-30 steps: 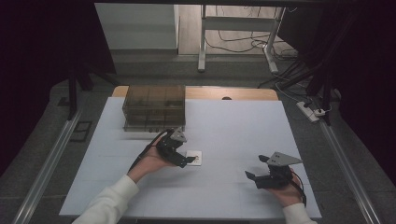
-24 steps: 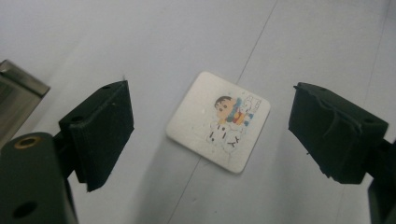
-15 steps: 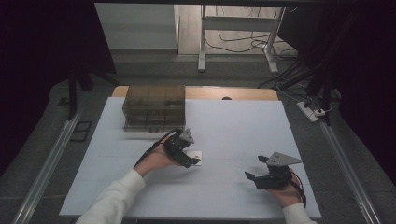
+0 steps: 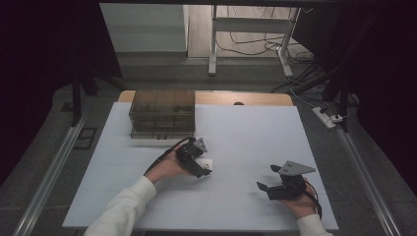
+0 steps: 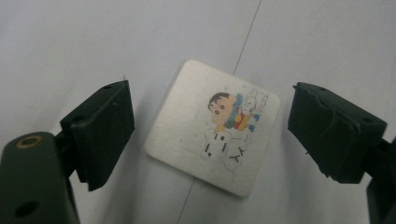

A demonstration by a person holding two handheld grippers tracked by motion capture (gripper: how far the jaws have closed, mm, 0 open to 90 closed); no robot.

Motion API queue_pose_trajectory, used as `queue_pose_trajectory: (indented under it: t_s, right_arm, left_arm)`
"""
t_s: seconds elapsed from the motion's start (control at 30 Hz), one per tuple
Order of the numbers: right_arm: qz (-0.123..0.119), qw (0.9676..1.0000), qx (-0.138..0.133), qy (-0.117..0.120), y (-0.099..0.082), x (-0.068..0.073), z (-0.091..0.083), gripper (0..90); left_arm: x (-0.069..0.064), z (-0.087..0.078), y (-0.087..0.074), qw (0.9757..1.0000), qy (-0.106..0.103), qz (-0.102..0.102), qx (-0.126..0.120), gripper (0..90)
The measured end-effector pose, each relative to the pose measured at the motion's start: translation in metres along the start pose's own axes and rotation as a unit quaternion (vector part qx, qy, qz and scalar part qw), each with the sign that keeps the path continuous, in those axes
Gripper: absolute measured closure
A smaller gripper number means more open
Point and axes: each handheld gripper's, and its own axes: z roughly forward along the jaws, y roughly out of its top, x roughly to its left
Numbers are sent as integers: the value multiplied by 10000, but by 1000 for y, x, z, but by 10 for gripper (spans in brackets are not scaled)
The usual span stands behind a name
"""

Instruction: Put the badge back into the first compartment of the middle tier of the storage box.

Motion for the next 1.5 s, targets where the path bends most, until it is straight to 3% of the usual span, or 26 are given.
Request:
queue_pose_trajectory:
  t_s: [0.27,0.43,0.67,0.93,1.07,1.5]
  right_arm:
    - [18,10000,-17,-2,0,1,1,149]
    - [89,9999,-101,39,0,1,0,153]
    - [126,9999,-97,68,0,1,1,153]
    - [165,9997,-128,98,1,1,1,154]
    - [215,9994,-227,144,1,1,0,155]
    - [229,9994,-211,134,1,0,0,156]
  left_arm:
    - [0,5,1,9998,-74,163,133,172]
    - [-2,6,0,9992,6,354,189,196]
    - [-7,4,1,9981,-9,582,204,318]
    - [-6,4,0,9982,-29,575,179,330]
    - [-8,2,1,9982,56,578,178,330]
    - [-12,-15,2,9989,78,438,-173,329]
